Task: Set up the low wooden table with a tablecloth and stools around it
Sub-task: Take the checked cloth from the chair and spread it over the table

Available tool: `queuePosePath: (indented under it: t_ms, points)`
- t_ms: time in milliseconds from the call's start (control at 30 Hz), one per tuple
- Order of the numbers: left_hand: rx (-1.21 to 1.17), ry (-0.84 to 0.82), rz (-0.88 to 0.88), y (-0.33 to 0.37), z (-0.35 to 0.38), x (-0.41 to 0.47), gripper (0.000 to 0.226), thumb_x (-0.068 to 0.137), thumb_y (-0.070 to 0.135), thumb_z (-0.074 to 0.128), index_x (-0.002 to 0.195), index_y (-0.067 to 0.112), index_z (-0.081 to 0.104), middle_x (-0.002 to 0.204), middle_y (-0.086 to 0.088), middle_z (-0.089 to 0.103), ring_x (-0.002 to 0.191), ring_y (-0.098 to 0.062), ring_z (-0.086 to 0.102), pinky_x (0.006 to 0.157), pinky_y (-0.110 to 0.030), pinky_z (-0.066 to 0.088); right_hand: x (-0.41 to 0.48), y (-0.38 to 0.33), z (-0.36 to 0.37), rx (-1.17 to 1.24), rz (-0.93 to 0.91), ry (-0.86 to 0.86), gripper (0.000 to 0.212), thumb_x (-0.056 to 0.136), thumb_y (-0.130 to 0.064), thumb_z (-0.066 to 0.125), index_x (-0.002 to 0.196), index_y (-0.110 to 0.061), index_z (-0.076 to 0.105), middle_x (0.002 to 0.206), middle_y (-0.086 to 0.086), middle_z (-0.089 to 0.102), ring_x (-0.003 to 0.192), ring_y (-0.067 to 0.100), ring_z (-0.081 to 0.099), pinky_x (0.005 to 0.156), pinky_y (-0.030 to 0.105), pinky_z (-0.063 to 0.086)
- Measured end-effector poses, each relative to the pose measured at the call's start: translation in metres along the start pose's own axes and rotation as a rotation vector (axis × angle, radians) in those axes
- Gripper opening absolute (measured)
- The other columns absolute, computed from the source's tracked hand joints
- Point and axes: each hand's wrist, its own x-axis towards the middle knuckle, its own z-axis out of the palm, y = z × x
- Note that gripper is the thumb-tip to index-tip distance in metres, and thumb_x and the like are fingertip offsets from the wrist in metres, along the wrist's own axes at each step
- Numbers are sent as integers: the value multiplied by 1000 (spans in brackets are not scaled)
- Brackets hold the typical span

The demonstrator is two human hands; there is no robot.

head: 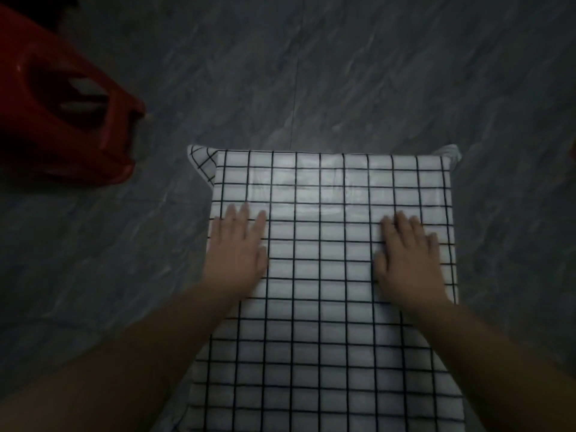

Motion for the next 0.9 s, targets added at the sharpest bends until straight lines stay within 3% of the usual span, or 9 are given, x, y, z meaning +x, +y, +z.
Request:
queuePosePath:
  t_ms: [100, 233, 433, 600, 900]
  points:
    - [-6, -25, 179, 40, -7, 34, 65, 96, 39, 39, 156, 25, 16, 165, -7, 11, 152, -29, 5, 120, -55, 12, 22, -50, -1, -7, -177, 3, 62, 101, -43, 28, 158, -26, 10, 166, 4, 7, 153, 26, 1, 121, 56, 9]
    - [16, -46, 181, 61, -10, 67, 67, 98, 40, 37, 157, 24, 11, 166, -4, 7, 152, -25, 3, 121, -51, 9, 48, -81, -2, 20, -245, 0, 59, 101, -42, 28, 157, -28, 15, 166, 0, 13, 152, 23, 5, 121, 55, 8]
    - [62, -47, 136, -13, -13, 71, 62, 99, 42, 30, 156, 31, 9, 166, -4, 9, 152, -27, 6, 121, -53, 12, 68, -11, -16, -62, -91, 16, 60, 101, -41, 26, 157, -27, 11, 166, 1, 12, 152, 23, 7, 120, 57, 12]
    - [105, -46, 5, -52, -19, 69, 63, 99, 44, 30, 157, 26, 12, 165, -6, 14, 151, -29, 9, 120, -51, 17, 67, 30, -28, -74, 54, 16, 60, 99, -39, 35, 156, -22, 21, 163, 4, 21, 150, 26, 15, 118, 58, 17]
    - [23, 55, 196, 47, -40, 132, 64, 99, 39, 37, 157, 28, 14, 164, -4, 16, 151, -26, 11, 121, -49, 11, 119, -73, -23, -56, -260, 67, 61, 99, -43, 28, 157, -28, 14, 165, 2, 16, 151, 24, 10, 120, 55, 12]
